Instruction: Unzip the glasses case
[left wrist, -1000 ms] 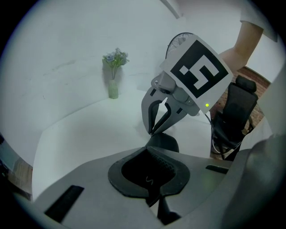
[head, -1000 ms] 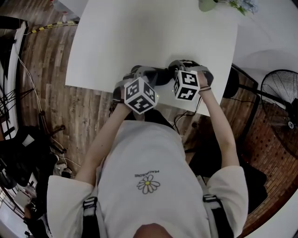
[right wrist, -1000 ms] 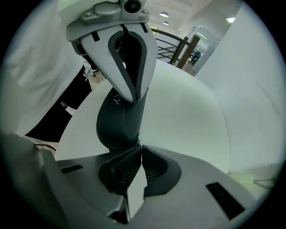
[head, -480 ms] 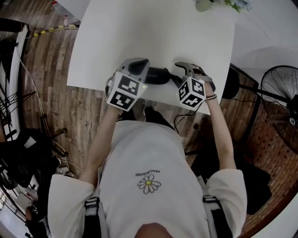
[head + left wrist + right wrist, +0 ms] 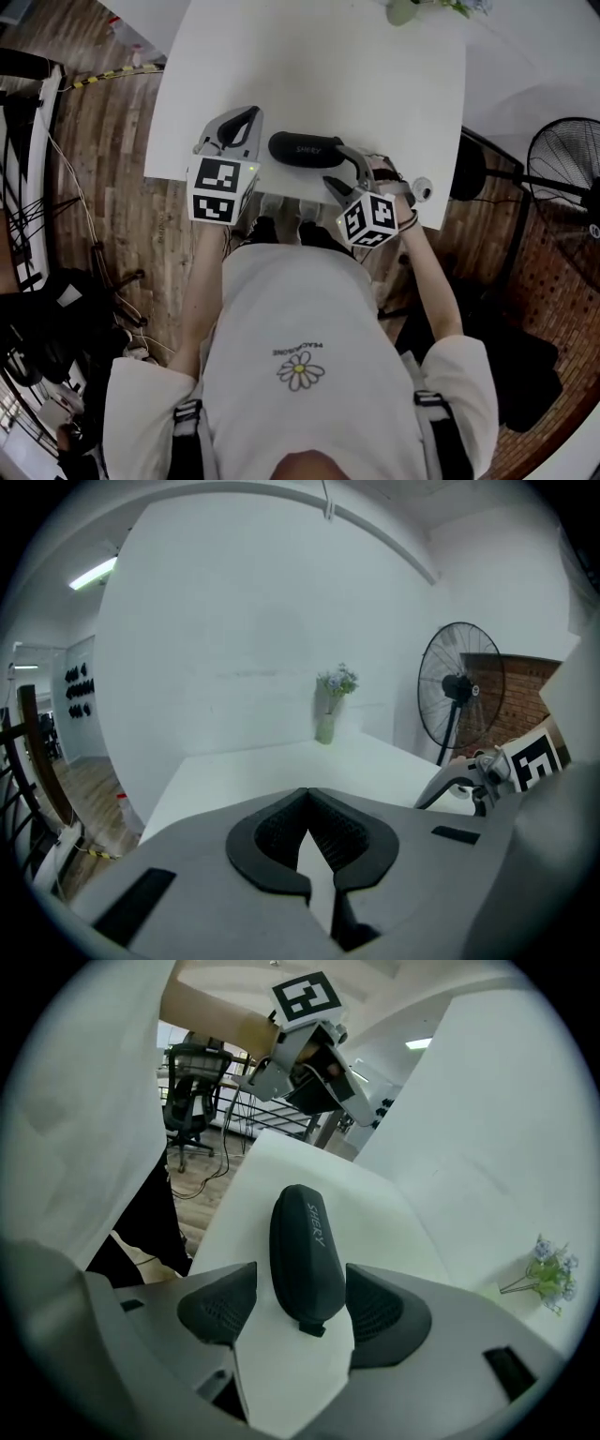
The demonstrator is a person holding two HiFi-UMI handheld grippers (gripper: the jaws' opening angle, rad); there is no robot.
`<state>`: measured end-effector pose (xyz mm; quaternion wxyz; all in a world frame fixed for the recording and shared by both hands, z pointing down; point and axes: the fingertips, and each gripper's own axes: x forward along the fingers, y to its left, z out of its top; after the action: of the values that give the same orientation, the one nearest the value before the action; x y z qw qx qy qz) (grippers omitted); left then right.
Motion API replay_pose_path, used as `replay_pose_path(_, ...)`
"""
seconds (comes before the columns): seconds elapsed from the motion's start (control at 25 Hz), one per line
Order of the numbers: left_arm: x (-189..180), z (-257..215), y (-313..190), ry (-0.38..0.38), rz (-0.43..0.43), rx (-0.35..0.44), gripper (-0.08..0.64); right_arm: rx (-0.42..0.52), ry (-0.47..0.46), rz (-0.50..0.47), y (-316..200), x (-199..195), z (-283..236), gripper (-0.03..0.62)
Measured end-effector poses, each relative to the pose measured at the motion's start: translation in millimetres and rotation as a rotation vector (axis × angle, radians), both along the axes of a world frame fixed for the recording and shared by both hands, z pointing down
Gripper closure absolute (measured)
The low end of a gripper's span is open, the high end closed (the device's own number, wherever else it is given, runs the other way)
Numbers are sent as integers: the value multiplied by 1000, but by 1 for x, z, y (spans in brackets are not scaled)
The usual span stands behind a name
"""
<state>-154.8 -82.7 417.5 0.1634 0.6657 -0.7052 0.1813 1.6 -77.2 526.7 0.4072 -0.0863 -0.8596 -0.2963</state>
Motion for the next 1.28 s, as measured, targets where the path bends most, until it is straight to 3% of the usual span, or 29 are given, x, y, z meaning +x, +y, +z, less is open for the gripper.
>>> replay_pose_path(0.72, -29, -3, 34, 23, -76, 16, 546, 110, -131, 129, -72, -82, -52, 330)
replay_pose_path(0.96, -41, 2, 46, 29, -136, 2, 548, 118, -132, 48, -68, -124, -57, 330)
replay_pose_path(1.08, -49, 4, 54, 34, -164, -1, 546, 146, -107, -22, -55, -106, -59, 330)
replay_pose_path(1.28, -59, 9, 64, 44, -182, -7, 546, 234, 31, -159, -30, -66, -25, 321)
